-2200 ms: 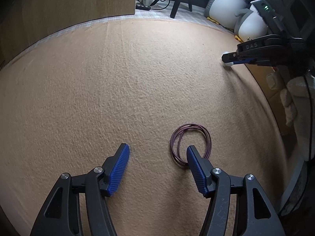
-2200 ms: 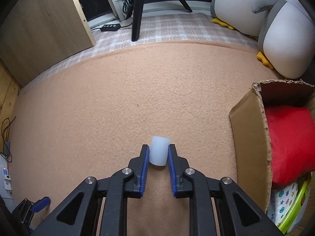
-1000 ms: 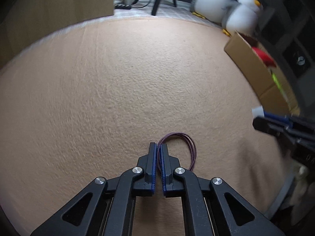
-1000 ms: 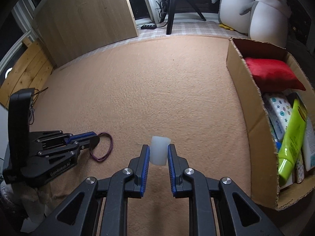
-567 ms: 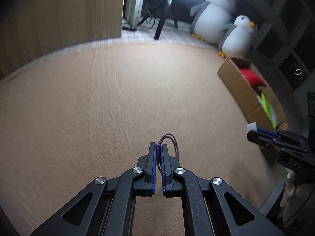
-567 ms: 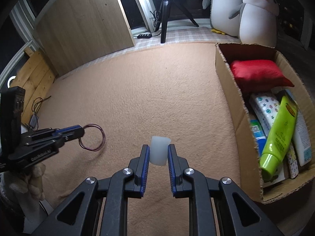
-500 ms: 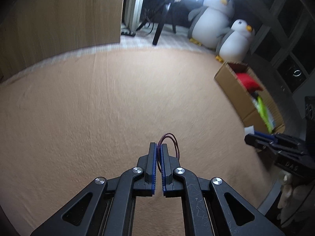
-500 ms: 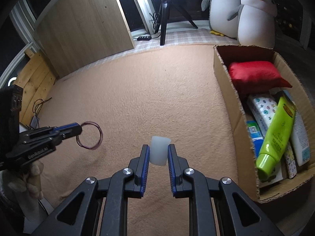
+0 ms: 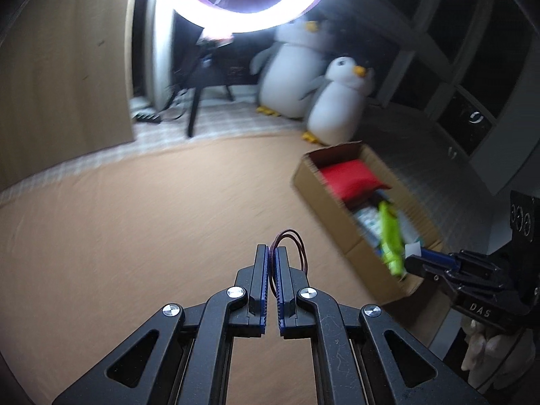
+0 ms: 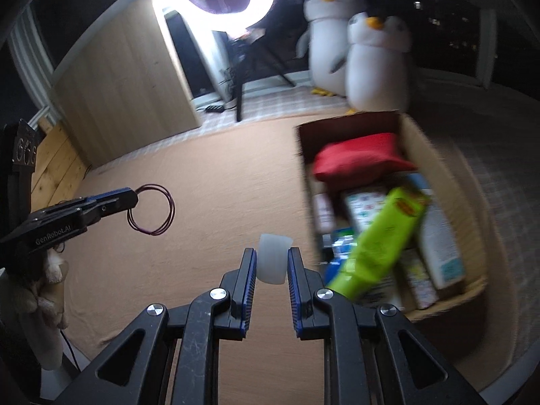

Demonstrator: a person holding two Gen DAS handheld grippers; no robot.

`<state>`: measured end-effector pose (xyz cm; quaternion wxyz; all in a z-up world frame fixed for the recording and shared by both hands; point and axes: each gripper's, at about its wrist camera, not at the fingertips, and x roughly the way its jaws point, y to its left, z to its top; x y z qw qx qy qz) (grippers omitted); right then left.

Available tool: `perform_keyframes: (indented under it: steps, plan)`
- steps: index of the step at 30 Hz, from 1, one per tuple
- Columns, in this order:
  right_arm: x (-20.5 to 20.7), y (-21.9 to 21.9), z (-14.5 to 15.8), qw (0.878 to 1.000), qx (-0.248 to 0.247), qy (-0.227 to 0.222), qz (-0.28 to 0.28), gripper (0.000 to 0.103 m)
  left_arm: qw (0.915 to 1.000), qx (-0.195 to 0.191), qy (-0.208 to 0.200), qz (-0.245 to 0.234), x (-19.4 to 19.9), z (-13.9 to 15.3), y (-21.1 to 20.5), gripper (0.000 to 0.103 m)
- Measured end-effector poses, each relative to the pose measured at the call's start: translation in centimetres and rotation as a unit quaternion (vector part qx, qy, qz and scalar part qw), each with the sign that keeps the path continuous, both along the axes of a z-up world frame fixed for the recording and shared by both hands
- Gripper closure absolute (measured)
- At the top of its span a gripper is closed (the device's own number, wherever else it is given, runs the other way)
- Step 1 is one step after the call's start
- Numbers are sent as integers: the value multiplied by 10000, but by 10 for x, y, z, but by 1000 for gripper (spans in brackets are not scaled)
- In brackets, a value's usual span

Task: Organize objects
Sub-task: 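Carry the rubber band with the left gripper while the right carries the eraser to the box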

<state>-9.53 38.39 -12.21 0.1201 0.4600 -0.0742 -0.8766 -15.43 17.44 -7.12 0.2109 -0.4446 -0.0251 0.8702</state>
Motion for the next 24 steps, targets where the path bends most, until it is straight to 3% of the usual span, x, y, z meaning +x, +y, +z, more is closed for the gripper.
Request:
perform_keyframes:
  steps: [5,15,24]
  plan:
    - [1,39,2,9996,46,23,-294,86,9995,68,54,-307,-9,3,51,99]
    - [-5,91,-5,9981,108,-35,-599,86,9973,-79,-134,-717,-30,-24,137,99]
    - [-25,103,-15,9978,205,-102,-616,84,9954,-393,-213,-849,-48,-44,173,99]
